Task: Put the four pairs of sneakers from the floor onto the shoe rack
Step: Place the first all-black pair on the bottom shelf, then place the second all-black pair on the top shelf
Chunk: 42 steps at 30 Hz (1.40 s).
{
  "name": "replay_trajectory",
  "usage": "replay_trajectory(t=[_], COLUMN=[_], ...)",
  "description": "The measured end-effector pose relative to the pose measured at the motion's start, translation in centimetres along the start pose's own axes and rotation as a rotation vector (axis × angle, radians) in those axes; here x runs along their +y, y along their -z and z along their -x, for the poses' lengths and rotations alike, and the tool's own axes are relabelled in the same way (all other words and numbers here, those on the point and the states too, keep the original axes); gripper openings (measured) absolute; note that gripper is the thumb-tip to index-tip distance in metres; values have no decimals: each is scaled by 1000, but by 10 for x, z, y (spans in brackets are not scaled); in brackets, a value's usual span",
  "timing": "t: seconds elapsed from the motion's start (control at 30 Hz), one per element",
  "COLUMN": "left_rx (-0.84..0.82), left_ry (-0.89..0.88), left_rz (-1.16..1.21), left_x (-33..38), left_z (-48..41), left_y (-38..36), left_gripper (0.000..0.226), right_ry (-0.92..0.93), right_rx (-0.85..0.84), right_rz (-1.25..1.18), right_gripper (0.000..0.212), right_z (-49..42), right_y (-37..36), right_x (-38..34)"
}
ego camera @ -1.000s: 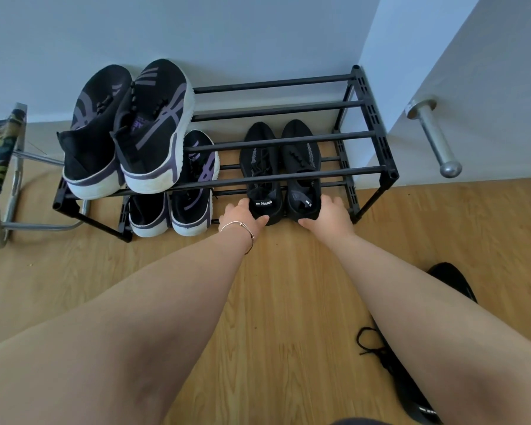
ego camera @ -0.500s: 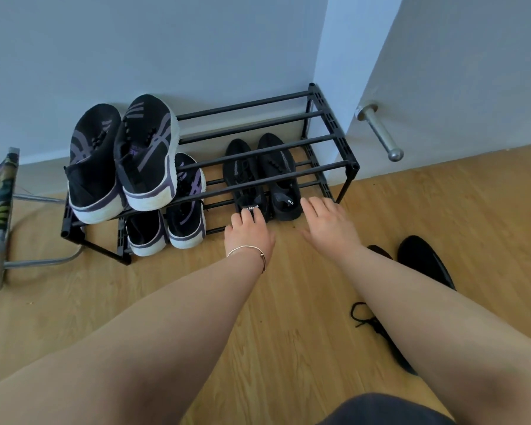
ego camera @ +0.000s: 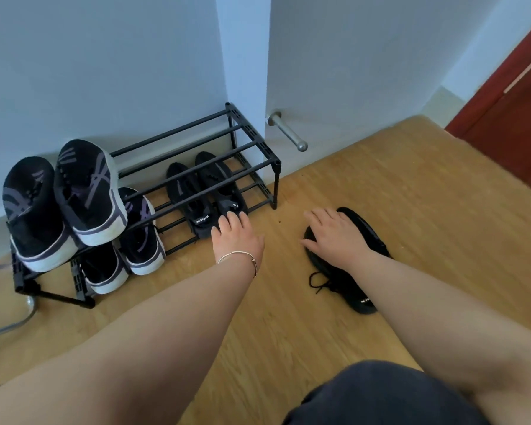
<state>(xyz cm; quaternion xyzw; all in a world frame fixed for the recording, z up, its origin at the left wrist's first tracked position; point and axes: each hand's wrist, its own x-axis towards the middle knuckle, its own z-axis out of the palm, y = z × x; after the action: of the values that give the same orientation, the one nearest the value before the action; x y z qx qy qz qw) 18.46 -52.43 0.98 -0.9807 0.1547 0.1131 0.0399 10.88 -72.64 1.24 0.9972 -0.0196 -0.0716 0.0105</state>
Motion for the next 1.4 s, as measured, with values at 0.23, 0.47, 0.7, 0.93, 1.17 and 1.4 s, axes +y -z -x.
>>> replay_trajectory(t=[0.23, 0.47, 0.7, 0.93, 1.17, 1.4], left_rx=[14, -29, -139, -330, -509, -582], left_ry=[-17, 0, 23, 150, 394, 632], left_rz=[-6, 7, 87, 227, 392, 738], left_x=[35, 83, 138, 189, 215, 218], left_z=[-1, -8, -13, -24, -29, -25], left_y=[8, -11, -39, -71, -101, -119], left_gripper=[74, 70, 65, 65, 66, 61], right_ry=[-106, -242, -394, -541, -645, -744], right_rx=[-20, -67, -210, -368, -400, -409], right_rz=[-73, -210, -268, -396, -690, -872], right_gripper=[72, 69, 75, 80, 51, 45], right_z=[7, 7, 12, 17, 11, 5], right_y=[5, -24, -67, -106, -123, -129], right_x=[57, 108, 155, 180, 193, 200])
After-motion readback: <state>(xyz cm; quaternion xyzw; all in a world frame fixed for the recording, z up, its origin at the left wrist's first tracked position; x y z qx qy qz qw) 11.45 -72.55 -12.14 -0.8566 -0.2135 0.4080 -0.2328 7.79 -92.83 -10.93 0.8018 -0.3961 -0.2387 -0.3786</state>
